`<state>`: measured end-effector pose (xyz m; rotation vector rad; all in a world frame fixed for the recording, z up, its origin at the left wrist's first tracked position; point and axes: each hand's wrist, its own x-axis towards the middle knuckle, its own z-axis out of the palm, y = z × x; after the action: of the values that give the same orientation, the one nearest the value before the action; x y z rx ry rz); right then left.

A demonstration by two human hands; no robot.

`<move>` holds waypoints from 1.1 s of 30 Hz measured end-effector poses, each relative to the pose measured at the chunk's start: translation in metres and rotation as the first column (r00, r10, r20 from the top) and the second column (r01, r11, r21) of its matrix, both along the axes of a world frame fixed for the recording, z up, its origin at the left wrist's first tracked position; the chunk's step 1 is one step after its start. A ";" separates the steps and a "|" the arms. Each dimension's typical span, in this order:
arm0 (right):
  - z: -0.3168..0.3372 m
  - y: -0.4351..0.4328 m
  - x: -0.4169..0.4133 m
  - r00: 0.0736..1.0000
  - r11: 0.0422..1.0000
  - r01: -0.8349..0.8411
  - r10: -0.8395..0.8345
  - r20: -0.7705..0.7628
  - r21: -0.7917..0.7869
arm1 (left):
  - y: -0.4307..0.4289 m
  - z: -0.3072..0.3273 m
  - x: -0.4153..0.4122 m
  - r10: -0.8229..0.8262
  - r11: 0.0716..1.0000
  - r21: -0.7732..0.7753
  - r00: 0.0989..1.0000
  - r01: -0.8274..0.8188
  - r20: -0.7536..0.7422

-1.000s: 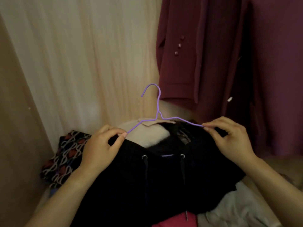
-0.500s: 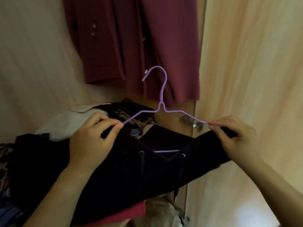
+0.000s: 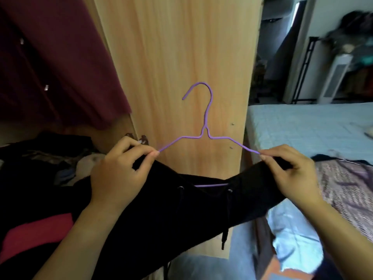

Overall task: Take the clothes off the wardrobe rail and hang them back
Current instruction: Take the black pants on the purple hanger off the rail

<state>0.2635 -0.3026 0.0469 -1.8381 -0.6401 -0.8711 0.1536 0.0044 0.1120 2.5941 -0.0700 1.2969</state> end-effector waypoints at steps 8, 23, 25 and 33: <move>-0.034 -0.173 -0.019 0.977 0.980 0.200 -0.200 -0.068 -0.007 | -0.155 -0.031 0.059 -0.217 0.976 0.010 0.976 0.217 -0.027; -0.073 -0.492 -0.082 0.795 0.811 0.584 -0.582 -0.169 -0.046 | -0.488 -0.087 0.134 -0.567 0.823 0.000 0.822 0.568 -0.050; -0.076 -0.520 -0.079 0.779 0.795 0.604 -0.603 -0.172 -0.054 | -0.519 -0.091 0.145 -0.597 0.801 -0.032 0.797 0.597 -0.089; -0.054 -0.612 -0.007 0.699 0.703 0.701 -0.710 -0.083 -0.118 | -0.615 -0.100 0.228 -0.663 0.747 -0.163 0.742 0.645 -0.101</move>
<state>0.2561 -0.9149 -0.0070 -2.2247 0.1676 -1.2189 0.3814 -0.6107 0.0116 2.2203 -0.7846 0.8009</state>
